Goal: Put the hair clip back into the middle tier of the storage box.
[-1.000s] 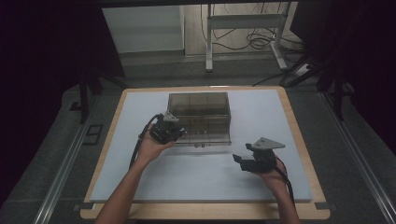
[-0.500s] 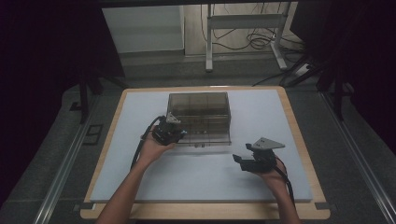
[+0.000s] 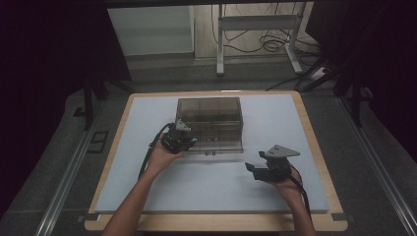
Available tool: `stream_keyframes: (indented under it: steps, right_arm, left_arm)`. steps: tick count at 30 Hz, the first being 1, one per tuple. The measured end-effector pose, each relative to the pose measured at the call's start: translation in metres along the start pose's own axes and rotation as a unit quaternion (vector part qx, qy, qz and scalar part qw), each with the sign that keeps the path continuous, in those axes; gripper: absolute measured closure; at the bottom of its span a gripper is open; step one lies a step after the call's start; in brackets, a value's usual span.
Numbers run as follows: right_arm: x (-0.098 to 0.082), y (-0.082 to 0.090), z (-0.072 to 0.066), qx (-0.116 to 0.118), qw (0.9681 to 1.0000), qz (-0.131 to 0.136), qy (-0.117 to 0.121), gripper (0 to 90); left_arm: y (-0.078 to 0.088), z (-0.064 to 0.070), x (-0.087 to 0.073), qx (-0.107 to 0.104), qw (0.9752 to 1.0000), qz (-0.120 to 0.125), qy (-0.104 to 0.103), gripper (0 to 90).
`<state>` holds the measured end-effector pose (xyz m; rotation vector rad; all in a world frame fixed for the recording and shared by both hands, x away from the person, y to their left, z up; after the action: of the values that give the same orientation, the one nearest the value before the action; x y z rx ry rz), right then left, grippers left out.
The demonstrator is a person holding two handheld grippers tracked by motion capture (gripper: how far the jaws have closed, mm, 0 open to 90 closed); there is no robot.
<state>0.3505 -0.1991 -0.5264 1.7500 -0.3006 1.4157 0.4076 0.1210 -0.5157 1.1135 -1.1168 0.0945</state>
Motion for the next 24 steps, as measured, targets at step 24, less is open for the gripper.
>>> stream_keyframes:
  steps: [24]
  right_arm:
    - [0.0,0.0,0.0,-0.002,1.0,0.0,0.002,26.6]
  left_arm:
    - [0.023,-0.002,0.0,-0.002,0.9985,0.055,0.001,51.1]
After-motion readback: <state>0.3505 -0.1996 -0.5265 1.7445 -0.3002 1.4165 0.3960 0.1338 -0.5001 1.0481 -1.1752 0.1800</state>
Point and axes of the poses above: each handheld gripper's, and its own axes: y roughly backward along the jaws, x roughly out of its top, z roughly to its right, the point moved 3 cm from there along -y, roughly forward along the jaws, and after that the axes turned 7 degrees about z, right-handed, at the moved point
